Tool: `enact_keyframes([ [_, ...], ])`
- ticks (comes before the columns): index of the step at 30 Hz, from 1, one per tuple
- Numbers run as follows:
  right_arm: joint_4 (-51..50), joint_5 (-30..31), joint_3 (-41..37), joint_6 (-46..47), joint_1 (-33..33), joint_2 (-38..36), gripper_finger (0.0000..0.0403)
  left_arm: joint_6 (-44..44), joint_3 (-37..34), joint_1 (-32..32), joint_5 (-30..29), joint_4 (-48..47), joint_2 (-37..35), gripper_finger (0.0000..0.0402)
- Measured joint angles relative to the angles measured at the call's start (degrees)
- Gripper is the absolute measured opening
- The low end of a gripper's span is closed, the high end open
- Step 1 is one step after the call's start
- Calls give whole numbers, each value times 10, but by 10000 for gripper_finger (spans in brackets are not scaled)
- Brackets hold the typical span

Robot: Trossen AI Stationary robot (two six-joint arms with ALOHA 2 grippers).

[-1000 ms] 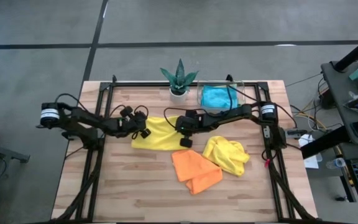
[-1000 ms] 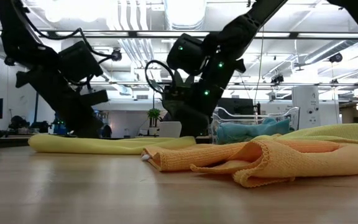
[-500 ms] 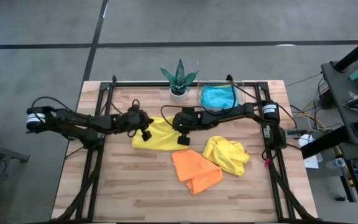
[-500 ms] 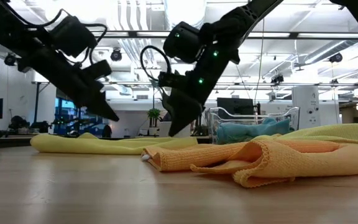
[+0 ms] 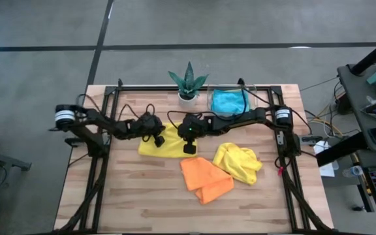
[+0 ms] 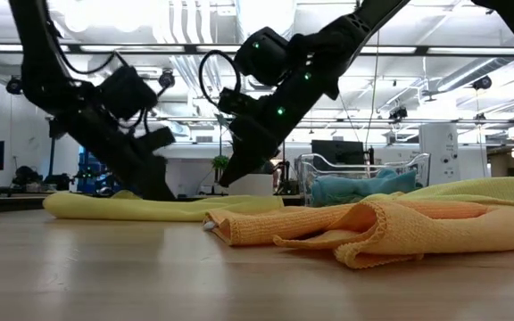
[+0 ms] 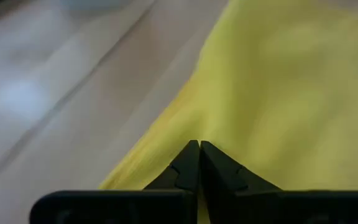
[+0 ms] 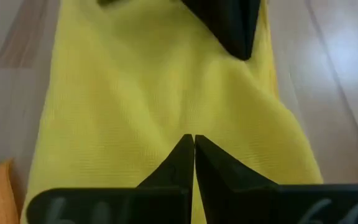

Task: Fold microfiber towels
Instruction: Fold the left yellow microfiber towel

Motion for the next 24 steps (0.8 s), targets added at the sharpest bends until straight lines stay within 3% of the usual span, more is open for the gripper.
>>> enact_keyframes([
  [3,9,-38,-10,5,0,10,9,-32,2,2,-50,27,32,0],
  [7,-19,-51,-12,11,0,25,9,-41,1,3,-57,56,47,0],
  [10,-48,-60,-11,9,0,30,9,-41,0,4,-57,56,35,0],
  [17,-72,-109,-17,2,0,28,9,-32,0,29,-126,46,5,0],
  [21,-71,-110,-18,0,-1,25,9,-20,0,36,-101,52,-7,0],
  [24,-68,-111,-19,0,-1,19,9,23,1,36,7,67,-22,0],
])
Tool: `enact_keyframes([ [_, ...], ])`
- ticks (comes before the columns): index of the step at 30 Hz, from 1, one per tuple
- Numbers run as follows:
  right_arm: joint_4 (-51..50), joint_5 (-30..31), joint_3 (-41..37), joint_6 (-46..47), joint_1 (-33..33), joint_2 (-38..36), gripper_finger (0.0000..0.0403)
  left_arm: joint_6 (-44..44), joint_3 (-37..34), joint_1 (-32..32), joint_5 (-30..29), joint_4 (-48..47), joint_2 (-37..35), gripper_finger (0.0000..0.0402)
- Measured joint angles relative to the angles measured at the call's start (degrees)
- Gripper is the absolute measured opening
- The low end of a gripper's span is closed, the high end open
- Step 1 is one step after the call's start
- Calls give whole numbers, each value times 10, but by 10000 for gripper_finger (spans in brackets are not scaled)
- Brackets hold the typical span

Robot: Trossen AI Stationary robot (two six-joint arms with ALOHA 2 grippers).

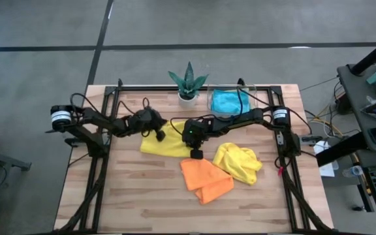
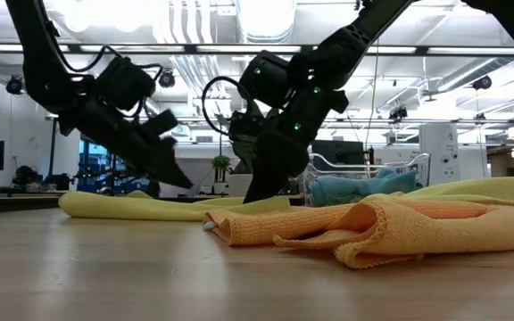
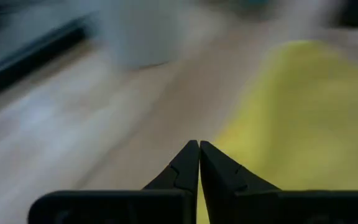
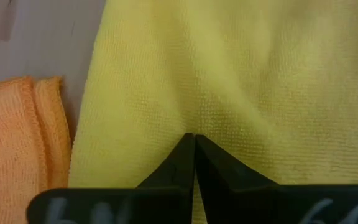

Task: Fold microfiber towels
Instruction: Fold the left yellow microfiber towel

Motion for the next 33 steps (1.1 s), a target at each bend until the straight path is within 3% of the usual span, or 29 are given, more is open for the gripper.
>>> enact_keyframes([
  [2,3,0,0,-4,0,-1,9,28,0,0,73,5,0,0],
  [3,4,0,0,-7,0,-1,9,33,0,0,82,5,2,0],
  [11,9,0,0,-5,0,0,9,26,0,20,68,57,72,0],
  [15,10,0,0,-5,0,0,9,25,3,22,38,82,115,0],
  [19,6,1,0,-5,0,0,9,-3,4,22,-57,89,131,0],
  [26,-2,3,-1,-5,0,0,9,1,1,24,-76,66,101,0],
  [33,-1,27,4,-2,-2,-7,9,1,1,22,-15,37,14,0],
])
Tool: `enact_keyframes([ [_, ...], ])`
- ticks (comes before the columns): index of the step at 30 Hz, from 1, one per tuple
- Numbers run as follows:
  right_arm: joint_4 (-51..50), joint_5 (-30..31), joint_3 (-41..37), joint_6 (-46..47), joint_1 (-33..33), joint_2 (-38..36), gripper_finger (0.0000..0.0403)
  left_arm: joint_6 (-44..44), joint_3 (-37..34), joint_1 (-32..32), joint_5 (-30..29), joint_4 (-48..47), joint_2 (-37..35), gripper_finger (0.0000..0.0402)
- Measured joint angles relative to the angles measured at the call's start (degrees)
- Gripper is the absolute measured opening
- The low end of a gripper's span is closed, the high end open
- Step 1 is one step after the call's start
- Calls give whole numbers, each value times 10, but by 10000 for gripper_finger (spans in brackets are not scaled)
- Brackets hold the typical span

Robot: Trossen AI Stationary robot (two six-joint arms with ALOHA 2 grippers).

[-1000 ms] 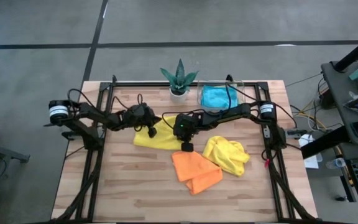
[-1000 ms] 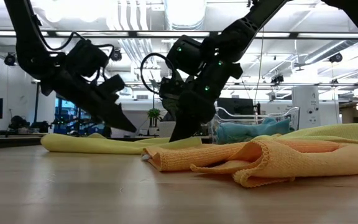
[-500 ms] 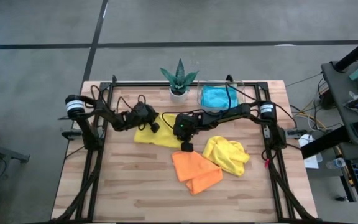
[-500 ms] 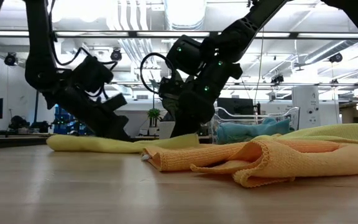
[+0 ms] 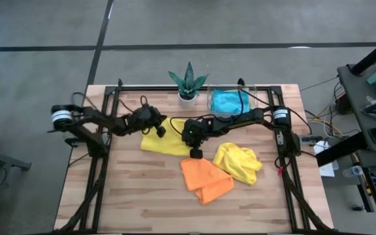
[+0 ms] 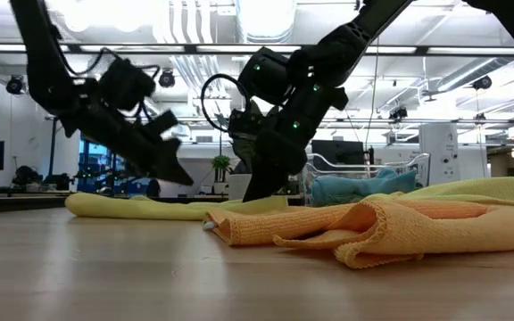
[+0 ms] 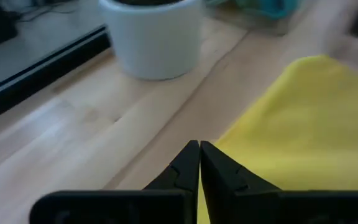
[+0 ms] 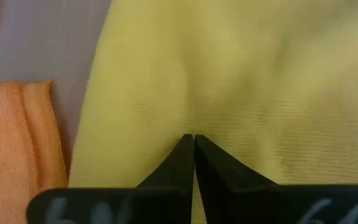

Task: Fold microfiber towels
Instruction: Fold the left yellow microfiber towel

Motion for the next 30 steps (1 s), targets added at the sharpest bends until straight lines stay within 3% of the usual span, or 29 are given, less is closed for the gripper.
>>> enact_keyframes([
  [4,-2,3,3,-7,-5,-13,9,-2,0,0,71,-85,-83,0],
  [10,-45,42,2,-18,-11,-36,9,-22,0,-25,167,-292,-188,0],
  [17,-61,50,-6,-17,-30,-35,9,-66,-1,-77,174,-437,-222,0],
  [23,-63,49,-11,-5,-37,-18,9,-81,-2,-89,173,-474,-206,0],
  [30,-75,90,-17,-3,-37,-20,9,-85,1,-89,137,-521,-187,0],
])
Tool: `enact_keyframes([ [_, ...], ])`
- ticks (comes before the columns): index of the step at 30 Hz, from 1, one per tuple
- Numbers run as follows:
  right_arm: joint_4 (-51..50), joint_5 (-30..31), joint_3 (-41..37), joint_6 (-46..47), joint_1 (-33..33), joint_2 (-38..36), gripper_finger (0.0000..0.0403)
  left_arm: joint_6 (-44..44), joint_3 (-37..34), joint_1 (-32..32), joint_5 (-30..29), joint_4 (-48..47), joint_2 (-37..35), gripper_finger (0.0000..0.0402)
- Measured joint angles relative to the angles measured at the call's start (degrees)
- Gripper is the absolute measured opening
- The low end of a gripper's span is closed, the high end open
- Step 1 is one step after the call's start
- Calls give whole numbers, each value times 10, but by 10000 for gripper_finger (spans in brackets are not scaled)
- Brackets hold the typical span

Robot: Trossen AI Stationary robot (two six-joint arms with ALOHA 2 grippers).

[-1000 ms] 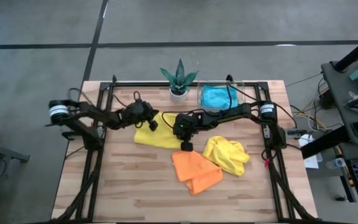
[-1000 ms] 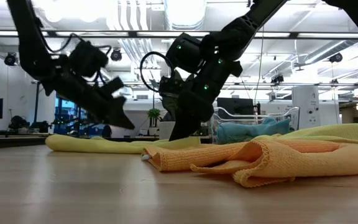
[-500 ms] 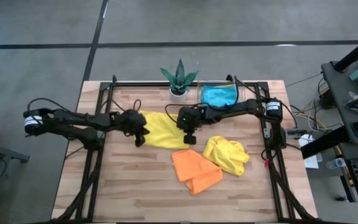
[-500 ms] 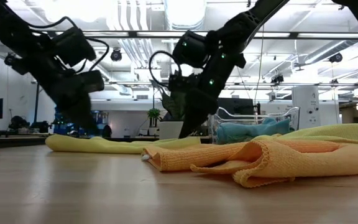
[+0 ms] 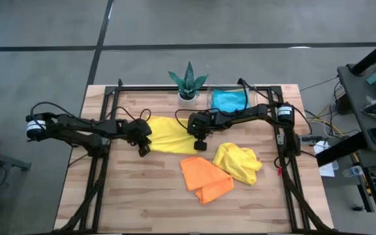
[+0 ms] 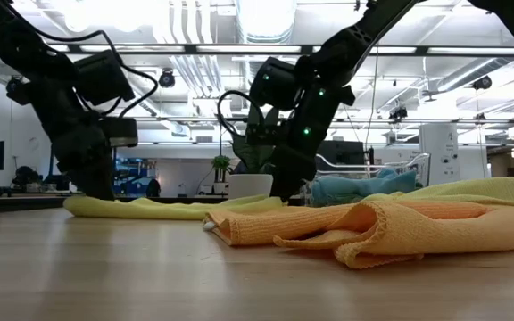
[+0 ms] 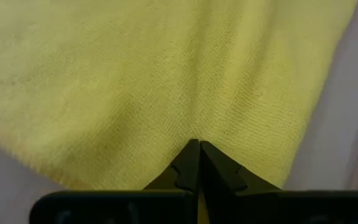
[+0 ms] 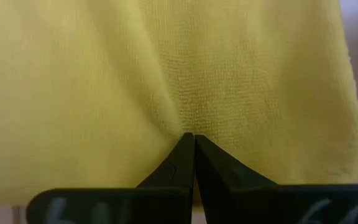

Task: Fold microfiber towels
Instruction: Fold the left yellow microfiber towel

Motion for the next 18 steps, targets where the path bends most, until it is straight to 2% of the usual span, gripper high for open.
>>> enact_keyframes([
  [8,-14,7,-3,3,8,-45,9,-10,11,-2,1,-13,-43,0],
  [13,-9,2,-6,21,39,-57,9,-38,13,-7,6,-41,-85,0],
  [18,22,2,-12,35,80,-55,9,-66,6,-38,16,-57,-113,0],
])
